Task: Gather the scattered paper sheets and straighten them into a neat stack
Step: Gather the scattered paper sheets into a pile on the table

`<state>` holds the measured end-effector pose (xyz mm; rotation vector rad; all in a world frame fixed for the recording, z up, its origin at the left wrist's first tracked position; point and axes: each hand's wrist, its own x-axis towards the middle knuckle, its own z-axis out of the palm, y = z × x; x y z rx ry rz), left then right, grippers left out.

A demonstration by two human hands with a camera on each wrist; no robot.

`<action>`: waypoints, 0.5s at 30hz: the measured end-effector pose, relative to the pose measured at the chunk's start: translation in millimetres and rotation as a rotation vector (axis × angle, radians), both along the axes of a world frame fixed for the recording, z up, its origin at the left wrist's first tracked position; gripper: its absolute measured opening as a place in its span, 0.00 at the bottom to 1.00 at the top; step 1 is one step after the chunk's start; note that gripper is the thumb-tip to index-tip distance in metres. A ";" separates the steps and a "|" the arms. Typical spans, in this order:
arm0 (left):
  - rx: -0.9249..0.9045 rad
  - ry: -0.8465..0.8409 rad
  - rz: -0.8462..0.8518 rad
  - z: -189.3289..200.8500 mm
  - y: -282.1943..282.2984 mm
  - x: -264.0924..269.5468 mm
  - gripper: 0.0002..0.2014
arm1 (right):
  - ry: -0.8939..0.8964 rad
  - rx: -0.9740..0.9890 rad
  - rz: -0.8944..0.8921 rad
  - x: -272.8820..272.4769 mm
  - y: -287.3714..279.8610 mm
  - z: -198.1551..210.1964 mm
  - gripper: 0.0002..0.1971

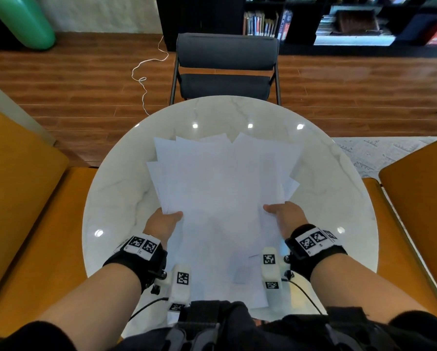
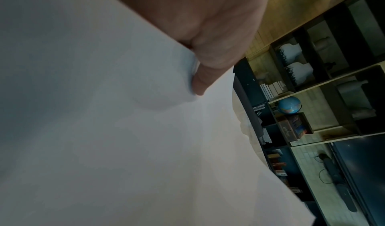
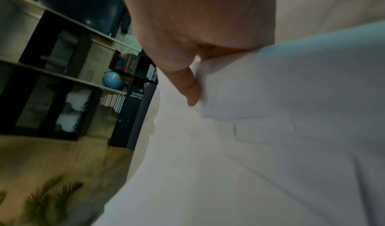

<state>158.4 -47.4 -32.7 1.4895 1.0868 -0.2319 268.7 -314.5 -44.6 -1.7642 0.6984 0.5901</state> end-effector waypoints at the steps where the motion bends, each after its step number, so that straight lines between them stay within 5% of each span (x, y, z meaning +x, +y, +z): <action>1: 0.001 0.003 -0.002 -7.8 4.0 -0.8 0.33 | -0.018 -0.021 0.041 -1.5 -1.2 0.3 0.25; 4: 0.007 0.005 -0.005 -40.7 18.6 -4.4 0.40 | -0.067 0.052 0.018 -2.7 -5.1 -2.7 0.26; 8: 0.125 0.014 -0.095 -0.5 0.6 -7.7 0.26 | -0.075 0.173 0.037 -1.3 -13.5 -6.6 0.25; 12: 0.288 0.049 -0.141 3.8 2.9 -11.7 0.20 | -0.215 0.031 0.168 -0.4 -28.0 1.5 0.19; 15: 0.343 0.098 -0.126 4.4 13.0 -16.0 0.21 | -0.306 -0.019 0.088 7.4 -41.1 15.9 0.16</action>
